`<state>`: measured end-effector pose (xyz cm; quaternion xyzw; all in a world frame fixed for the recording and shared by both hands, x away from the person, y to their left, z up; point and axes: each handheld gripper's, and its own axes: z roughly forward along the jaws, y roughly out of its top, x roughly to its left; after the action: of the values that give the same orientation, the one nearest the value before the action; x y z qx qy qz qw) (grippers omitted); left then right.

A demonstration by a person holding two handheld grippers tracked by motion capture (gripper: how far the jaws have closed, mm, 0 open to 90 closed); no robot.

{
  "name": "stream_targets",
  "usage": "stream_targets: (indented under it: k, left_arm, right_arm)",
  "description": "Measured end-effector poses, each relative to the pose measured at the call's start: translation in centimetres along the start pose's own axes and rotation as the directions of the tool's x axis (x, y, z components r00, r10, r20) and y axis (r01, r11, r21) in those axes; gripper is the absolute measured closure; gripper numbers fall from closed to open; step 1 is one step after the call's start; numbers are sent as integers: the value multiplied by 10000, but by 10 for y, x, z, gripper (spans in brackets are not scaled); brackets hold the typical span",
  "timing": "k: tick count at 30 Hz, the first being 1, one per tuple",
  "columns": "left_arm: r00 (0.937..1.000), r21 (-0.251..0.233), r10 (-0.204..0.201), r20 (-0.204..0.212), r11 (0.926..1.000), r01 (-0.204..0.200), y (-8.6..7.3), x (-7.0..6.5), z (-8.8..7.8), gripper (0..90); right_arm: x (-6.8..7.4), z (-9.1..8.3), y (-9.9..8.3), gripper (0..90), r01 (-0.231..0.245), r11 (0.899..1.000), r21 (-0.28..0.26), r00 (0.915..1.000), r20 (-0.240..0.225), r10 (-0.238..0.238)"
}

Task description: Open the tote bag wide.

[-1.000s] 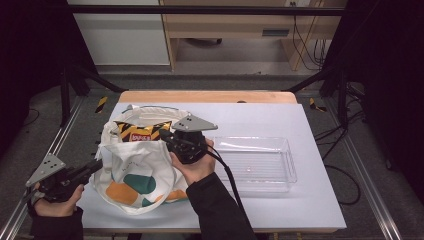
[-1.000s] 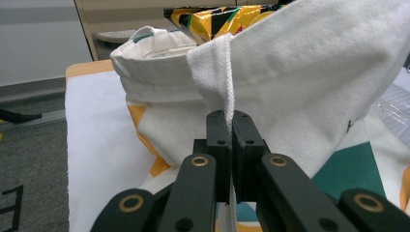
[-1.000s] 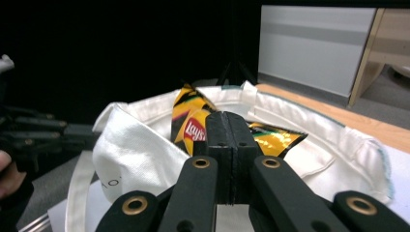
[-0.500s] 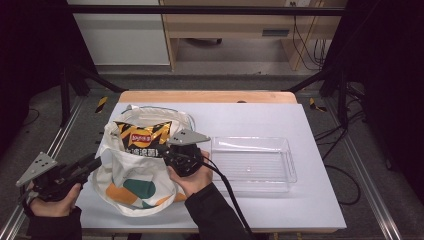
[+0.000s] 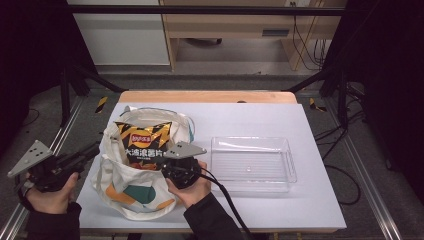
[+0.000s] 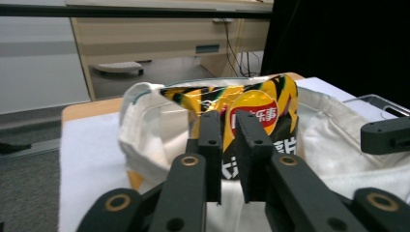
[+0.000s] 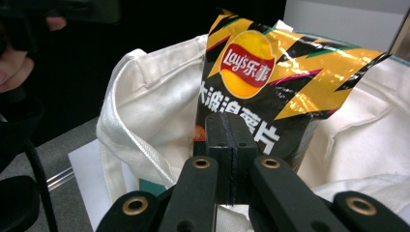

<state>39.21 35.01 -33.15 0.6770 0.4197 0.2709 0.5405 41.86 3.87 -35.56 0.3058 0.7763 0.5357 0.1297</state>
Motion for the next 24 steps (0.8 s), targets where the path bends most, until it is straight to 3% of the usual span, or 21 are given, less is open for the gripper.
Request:
stream_targets:
  k: [6,11,24]
  left_arm:
    - [9991,641,324,260,9974,-340,-2,-12,22,869]
    - [9990,1346,368,255,9901,-399,-14,-11,32,885]
    - [9981,2260,543,305,9723,-598,-43,-9,29,887]
  right_arm:
    - [1,-2,-8,900,-49,10000,47,9999,-106,50]
    - [1,-3,-21,900,-162,9997,196,9997,-178,165]
    - [-1,4,-45,900,-380,9981,492,9990,-221,391]
